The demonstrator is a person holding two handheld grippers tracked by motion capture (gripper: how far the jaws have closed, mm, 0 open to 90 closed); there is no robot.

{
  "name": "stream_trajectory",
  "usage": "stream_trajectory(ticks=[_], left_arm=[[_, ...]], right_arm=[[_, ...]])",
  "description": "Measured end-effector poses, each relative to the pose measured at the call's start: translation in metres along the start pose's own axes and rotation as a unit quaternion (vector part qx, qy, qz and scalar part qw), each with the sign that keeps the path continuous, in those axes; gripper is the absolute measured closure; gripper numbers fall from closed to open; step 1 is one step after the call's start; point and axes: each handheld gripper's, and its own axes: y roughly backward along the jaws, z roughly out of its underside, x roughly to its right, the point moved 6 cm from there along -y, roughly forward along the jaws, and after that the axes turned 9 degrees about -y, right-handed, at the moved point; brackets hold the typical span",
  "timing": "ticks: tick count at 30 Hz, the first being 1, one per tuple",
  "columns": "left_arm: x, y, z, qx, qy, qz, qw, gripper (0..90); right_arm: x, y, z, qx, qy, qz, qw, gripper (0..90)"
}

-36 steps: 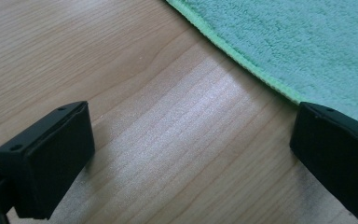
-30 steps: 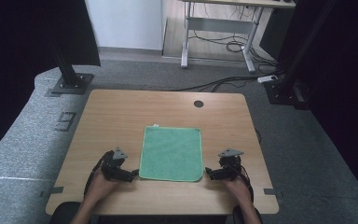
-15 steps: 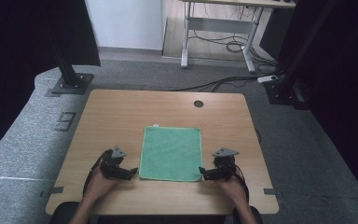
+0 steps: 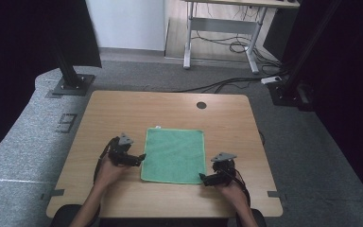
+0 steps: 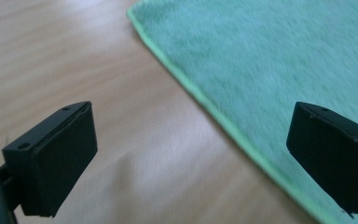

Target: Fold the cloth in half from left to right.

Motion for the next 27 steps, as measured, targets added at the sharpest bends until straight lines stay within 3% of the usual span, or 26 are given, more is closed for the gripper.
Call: stream_trajectory(ticks=[4,10,12,16,27], left_arm=[[-0.004,-0.018,-0.007,-0.013,-0.002,-0.015,0.9998,1.7],[-0.007,-0.034,0.0,-0.038,-0.005,-0.033,0.9987,1.8],[-0.007,-0.033,0.002,-0.037,0.004,-0.031,0.9988,2.3],[-0.004,-0.029,0.004,-0.041,-0.001,-0.032,0.9986,2.2],[0.022,-0.012,0.016,-0.05,-0.006,-0.023,0.9985,2.2]], right_arm=[[0.0,-0.001,0.001,-0.005,0.005,0.002,1.0,2.5],[0.0,-0.002,0.004,-0.015,0.013,0.008,0.9998,3.7],[0.0,-0.002,0.003,-0.016,0.015,0.009,0.9997,4.1],[0.001,-0.001,0.003,-0.017,0.019,0.013,0.9996,4.3],[0.018,0.003,0.004,-0.011,0.008,0.039,0.9992,4.3]])
